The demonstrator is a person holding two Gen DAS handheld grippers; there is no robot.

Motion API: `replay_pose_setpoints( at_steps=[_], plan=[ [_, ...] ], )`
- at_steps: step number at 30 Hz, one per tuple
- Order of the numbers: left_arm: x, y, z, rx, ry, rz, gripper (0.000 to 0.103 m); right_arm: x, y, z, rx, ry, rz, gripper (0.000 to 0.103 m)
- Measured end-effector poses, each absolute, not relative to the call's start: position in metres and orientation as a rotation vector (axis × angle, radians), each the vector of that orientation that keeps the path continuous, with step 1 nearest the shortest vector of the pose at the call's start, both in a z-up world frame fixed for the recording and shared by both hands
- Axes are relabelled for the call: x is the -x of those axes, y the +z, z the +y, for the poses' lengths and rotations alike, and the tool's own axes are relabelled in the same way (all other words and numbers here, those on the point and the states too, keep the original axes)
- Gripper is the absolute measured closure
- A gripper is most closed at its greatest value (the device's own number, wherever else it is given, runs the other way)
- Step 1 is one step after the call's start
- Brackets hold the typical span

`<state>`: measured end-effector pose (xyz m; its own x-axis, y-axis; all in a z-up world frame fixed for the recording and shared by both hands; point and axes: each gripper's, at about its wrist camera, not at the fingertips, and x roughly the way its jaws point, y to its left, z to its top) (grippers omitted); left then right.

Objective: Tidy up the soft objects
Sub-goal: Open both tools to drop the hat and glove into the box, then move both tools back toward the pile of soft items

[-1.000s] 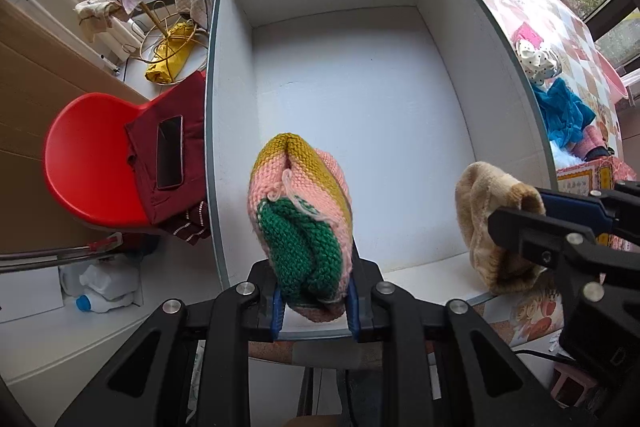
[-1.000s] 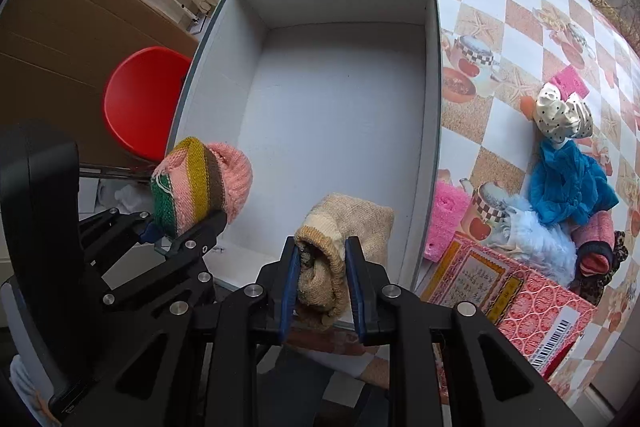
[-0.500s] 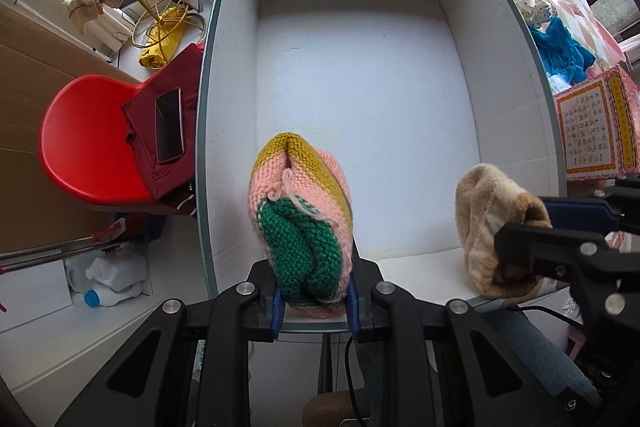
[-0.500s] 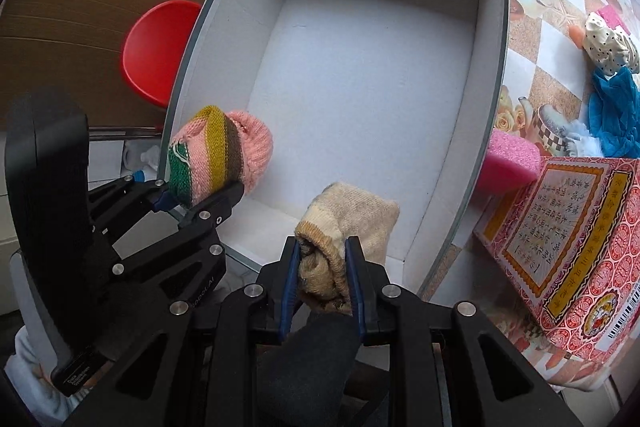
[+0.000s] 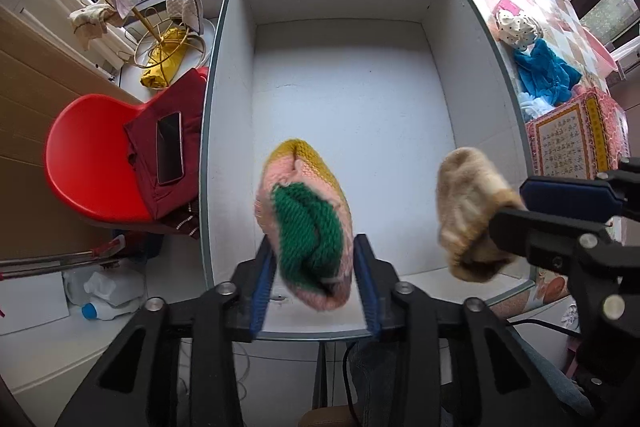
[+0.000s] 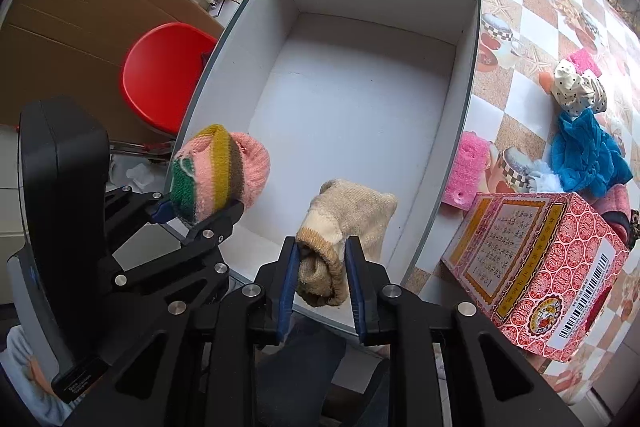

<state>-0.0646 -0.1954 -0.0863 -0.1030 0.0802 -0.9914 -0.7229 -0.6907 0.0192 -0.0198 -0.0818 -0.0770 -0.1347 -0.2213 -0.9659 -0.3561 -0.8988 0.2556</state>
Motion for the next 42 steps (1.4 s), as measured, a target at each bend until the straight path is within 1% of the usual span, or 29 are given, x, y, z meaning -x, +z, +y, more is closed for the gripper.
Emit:
replay_pose_setpoints(
  at_steps=[1, 2, 3, 4, 6, 7, 8, 10, 12, 16, 25, 33, 42],
  plan=[
    [0.064, -0.084, -0.195, 1.601, 1.853, 0.708, 0.03, 0.02, -0.075, -0.082, 1.992, 2.2, 0.666, 0.047],
    [0.064, -0.083, -0.195, 1.592, 1.857, 0.694, 0.019, 0.019, -0.072, -0.08, 1.98, 2.205, 0.662, 0.022],
    [0.065, -0.084, -0.195, 1.579, 1.868, 0.678, 0.019, 0.018, -0.069, -0.079, 1.962, 2.205, 0.647, 0.02],
    [0.066, -0.085, -0.195, 1.567, 1.875, 0.671, 0.019, 0.017, -0.065, -0.078, 1.944, 2.21, 0.625, 0.02],
    [0.07, -0.088, -0.195, 1.563, 1.882, 0.662, 0.013, 0.016, -0.057, -0.074, 1.919, 2.227, 0.625, 0.02],
    [0.073, -0.09, -0.195, 1.569, 1.883, 0.647, 0.007, 0.015, -0.055, -0.073, 1.905, 2.231, 0.618, 0.015],
    [0.076, -0.093, -0.195, 1.579, 1.884, 0.63, 0.0, 0.017, -0.052, -0.074, 1.895, 2.231, 0.596, 0.008],
    [0.08, -0.097, -0.196, 1.59, 1.887, 0.607, 0.0, 0.017, -0.048, -0.073, 1.87, 2.228, 0.541, 0.001],
    [0.082, -0.101, -0.194, 1.594, 1.892, 0.608, 0.0, 0.018, -0.043, -0.071, 1.842, 2.244, 0.54, 0.001],
    [0.087, -0.106, -0.193, 1.585, 1.894, 0.614, 0.0, 0.021, -0.033, -0.07, 1.795, 2.26, 0.475, 0.001],
    [0.087, -0.078, -0.192, 1.554, 1.919, 0.629, 0.0, 0.017, -0.02, -0.065, 1.741, 2.272, 0.489, 0.001],
    [0.073, -0.05, -0.175, 1.496, 1.966, 0.707, 0.0, 0.01, -0.006, -0.046, 1.665, 2.28, 0.546, 0.001],
    [0.07, -0.04, -0.159, 1.453, 1.967, 0.755, 0.0, -0.009, 0.015, -0.004, 1.552, 2.253, 0.654, 0.001]
  ],
)
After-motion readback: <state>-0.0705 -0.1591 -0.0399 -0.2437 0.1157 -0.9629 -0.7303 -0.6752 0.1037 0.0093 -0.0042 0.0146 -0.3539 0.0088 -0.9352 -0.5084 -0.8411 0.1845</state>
